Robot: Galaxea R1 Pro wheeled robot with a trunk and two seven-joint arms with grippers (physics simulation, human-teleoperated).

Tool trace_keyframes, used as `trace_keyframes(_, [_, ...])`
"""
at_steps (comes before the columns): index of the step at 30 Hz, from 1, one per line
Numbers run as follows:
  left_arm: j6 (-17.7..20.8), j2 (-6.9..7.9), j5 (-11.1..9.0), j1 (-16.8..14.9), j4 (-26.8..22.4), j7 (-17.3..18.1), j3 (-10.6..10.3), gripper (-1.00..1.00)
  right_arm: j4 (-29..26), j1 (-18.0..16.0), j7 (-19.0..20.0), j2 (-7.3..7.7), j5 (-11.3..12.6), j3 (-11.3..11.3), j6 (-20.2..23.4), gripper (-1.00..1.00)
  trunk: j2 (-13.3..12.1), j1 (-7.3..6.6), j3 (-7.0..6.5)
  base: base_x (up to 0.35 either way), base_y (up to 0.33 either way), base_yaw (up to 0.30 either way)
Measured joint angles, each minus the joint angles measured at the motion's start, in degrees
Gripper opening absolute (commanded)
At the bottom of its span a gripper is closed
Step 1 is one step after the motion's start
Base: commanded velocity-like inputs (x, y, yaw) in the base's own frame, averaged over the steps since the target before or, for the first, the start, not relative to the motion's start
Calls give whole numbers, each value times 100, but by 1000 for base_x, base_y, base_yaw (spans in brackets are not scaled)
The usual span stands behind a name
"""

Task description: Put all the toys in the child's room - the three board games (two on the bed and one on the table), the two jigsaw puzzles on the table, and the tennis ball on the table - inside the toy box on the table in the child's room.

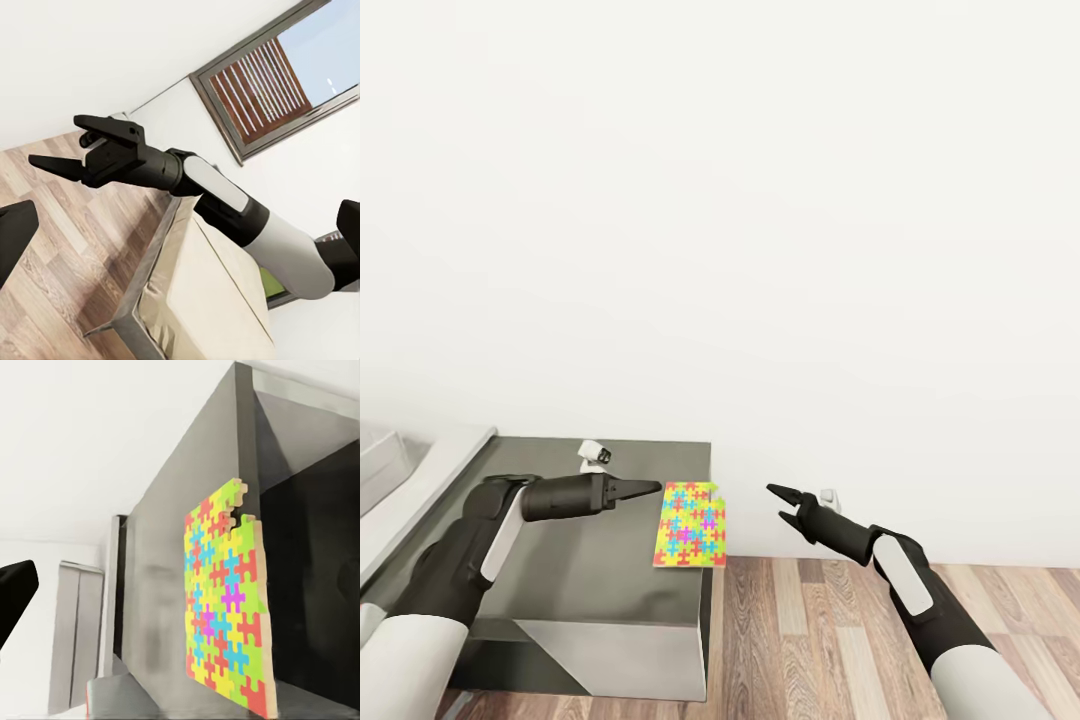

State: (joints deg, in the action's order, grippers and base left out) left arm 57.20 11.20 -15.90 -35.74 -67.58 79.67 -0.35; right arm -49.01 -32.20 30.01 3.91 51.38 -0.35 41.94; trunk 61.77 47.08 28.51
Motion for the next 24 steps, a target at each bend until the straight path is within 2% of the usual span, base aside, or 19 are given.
trace_keyframes(8, [0,0,0,0,0,0,0,100,0,0,0,0,1,0,4,100,321,176,144,0,0,0])
trace_keyframes(14, [29,-5,-5,0,0,5,7,100,31,-1,-28,-17,28,-7,555,100,562,308,252,0,0,0])
trace_keyframes(24, [39,-6,-24,0,0,6,5,100,27,-4,-38,-47,37,-5,726,100,963,527,431,0,0,0])
